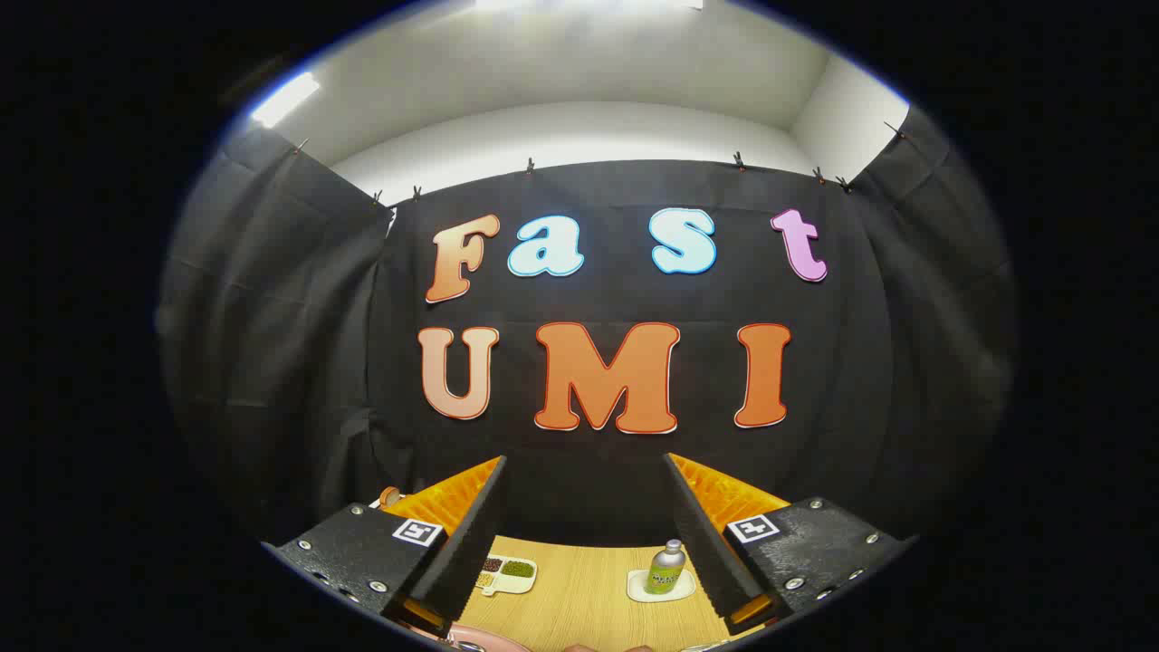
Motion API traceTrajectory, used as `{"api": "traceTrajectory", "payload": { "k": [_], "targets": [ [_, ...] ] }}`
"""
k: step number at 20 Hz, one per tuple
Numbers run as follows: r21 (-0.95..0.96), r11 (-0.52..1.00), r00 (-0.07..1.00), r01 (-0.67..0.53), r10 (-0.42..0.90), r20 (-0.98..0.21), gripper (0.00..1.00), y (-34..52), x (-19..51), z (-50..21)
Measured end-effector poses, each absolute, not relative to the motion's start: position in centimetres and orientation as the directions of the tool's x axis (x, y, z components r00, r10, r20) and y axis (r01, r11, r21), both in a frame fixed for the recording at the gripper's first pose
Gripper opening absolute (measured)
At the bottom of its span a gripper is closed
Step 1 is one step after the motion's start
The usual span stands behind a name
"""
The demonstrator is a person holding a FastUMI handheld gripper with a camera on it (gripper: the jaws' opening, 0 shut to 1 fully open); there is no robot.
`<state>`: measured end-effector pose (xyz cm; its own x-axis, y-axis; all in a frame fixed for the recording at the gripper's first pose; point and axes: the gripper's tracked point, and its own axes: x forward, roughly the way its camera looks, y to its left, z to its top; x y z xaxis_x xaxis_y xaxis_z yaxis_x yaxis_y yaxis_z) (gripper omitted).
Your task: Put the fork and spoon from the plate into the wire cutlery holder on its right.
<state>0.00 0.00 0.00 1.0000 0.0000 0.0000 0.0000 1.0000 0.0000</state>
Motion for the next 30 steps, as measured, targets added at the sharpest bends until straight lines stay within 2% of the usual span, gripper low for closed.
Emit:
{"api": "traceTrajectory", "payload": {
  "k": [11, 18, 24, 30],
  "targets": [
    [-0.031, 0.999, 1.0, -0.012, 0.012, -0.015, 0.98, 1.2, -0.4, -0.4],
    [-0.002, 0.999, 0.991, -0.044, 0.044, -0.125, 0.98, 3.3, -0.6, -4.2],
    [-0.014, 0.991, 0.941, -0.133, 0.122, -0.317, 0.99, 6.8, -2.0, -11.5],
    [0.034, 0.972, 0.806, -0.234, 0.213, -0.552, 0.99, 10.6, -5.5, -20.5]
  ]
}}
